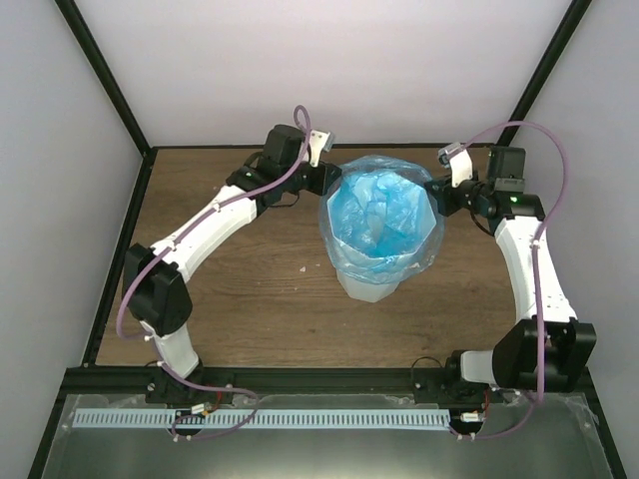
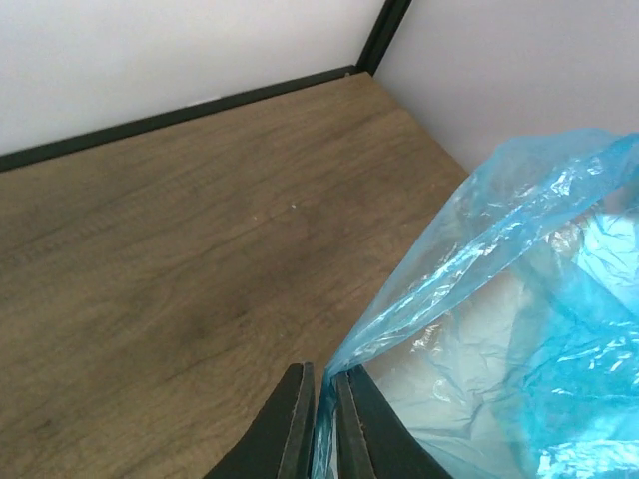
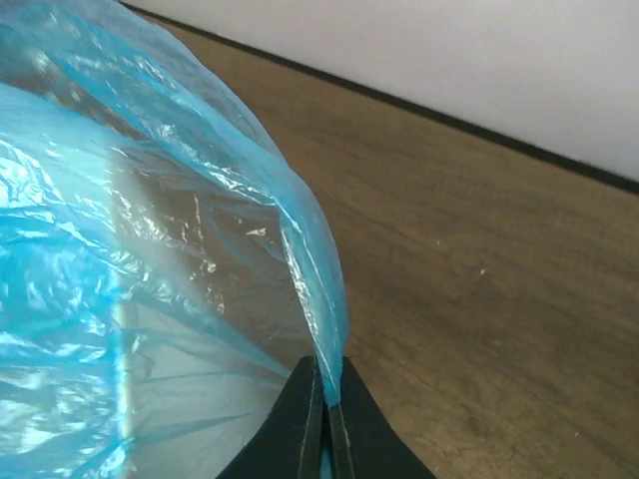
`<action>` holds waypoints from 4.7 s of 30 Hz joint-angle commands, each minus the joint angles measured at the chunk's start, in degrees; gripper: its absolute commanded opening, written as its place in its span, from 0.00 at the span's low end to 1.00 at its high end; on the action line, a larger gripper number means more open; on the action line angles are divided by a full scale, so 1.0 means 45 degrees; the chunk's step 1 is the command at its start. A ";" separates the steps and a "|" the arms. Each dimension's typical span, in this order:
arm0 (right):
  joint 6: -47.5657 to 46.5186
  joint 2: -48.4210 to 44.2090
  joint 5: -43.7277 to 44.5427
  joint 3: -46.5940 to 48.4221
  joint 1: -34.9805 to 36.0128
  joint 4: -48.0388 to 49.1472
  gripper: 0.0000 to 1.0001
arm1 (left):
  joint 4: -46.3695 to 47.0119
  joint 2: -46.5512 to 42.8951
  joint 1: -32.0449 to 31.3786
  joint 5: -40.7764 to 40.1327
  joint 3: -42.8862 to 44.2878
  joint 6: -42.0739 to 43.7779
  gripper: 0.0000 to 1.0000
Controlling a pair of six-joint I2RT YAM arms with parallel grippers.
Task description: Put the trash bags into the trash bin
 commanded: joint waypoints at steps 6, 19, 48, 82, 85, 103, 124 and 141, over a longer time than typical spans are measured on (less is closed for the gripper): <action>0.0148 0.0540 -0.0225 -0.0659 -0.0120 -0.0218 0.02 | 0.0166 0.0353 0.0423 0.1771 -0.0619 -0.1772 0.08; 0.0037 0.0325 -0.1885 -0.1164 -0.1233 -0.1406 0.05 | -0.0472 -0.1142 0.1301 0.1615 -0.2611 -0.2559 0.08; -0.4868 -0.2615 -0.6395 -0.2447 -0.4934 -0.6170 0.62 | 0.6036 -0.4765 0.1732 0.5621 -0.7907 -0.7386 0.49; -0.4123 -0.1023 -0.4887 -0.4954 -0.1666 -0.1013 0.54 | 0.6285 -0.3076 0.0046 0.3288 -1.0785 -0.4391 0.11; -0.4600 -0.2502 -0.4452 -0.4990 -0.1678 -0.1817 0.56 | 0.6293 -0.4371 0.0048 0.3484 -1.1172 -0.4067 0.27; -0.2045 -0.3110 -0.4401 -0.0375 -0.1708 -0.2696 0.61 | 0.4701 -0.7356 -0.0211 0.4977 -0.8058 -0.1970 0.39; -0.0231 -0.2918 -0.4539 -0.0880 -0.1757 -0.1396 0.62 | 0.7974 -0.3507 -0.2210 0.1374 -1.1081 -0.2012 0.17; -0.3027 -0.3503 -0.4728 -0.2366 -0.2146 -0.2159 0.50 | 0.6896 -0.7216 -0.3971 0.0885 -1.0721 0.0562 0.42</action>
